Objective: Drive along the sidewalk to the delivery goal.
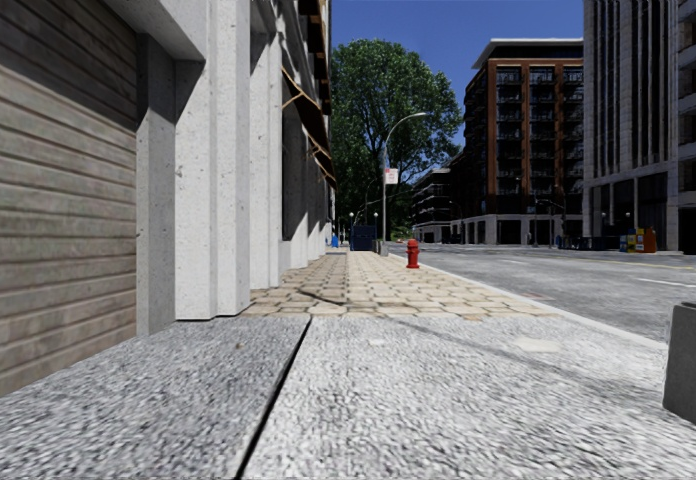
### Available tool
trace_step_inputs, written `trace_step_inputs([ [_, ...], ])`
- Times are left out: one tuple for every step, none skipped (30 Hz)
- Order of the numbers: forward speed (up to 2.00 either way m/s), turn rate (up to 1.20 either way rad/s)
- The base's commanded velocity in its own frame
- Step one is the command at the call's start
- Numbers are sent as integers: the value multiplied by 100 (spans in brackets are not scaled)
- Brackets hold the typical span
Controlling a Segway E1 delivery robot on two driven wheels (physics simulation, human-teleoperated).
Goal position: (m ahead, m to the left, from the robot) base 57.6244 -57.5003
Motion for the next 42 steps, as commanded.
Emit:
trace_step_inputs([
  [198,0],
  [198,0],
  [198,0],
  [198,0],
  [198,0],
  [198,0],
  [198,0],
  [198,0],
  [198,0],
  [198,0],
  [198,0],
  [198,0],
  [198,0],
  [198,0],
  [198,0],
  [198,0],
  [198,0],
  [198,0],
  [198,0],
  [198,0],
  [198,0],
  [198,0],
  [198,0],
  [198,0],
  [198,0],
  [198,0],
  [198,0],
  [198,0],
  [198,0],
  [198,0],
  [198,0],
  [198,0],
  [198,0],
  [198,0],
  [198,0],
  [198,0],
  [198,0],
  [198,0],
  [198,0],
  [198,0],
  [198,0],
  [198,0],
])
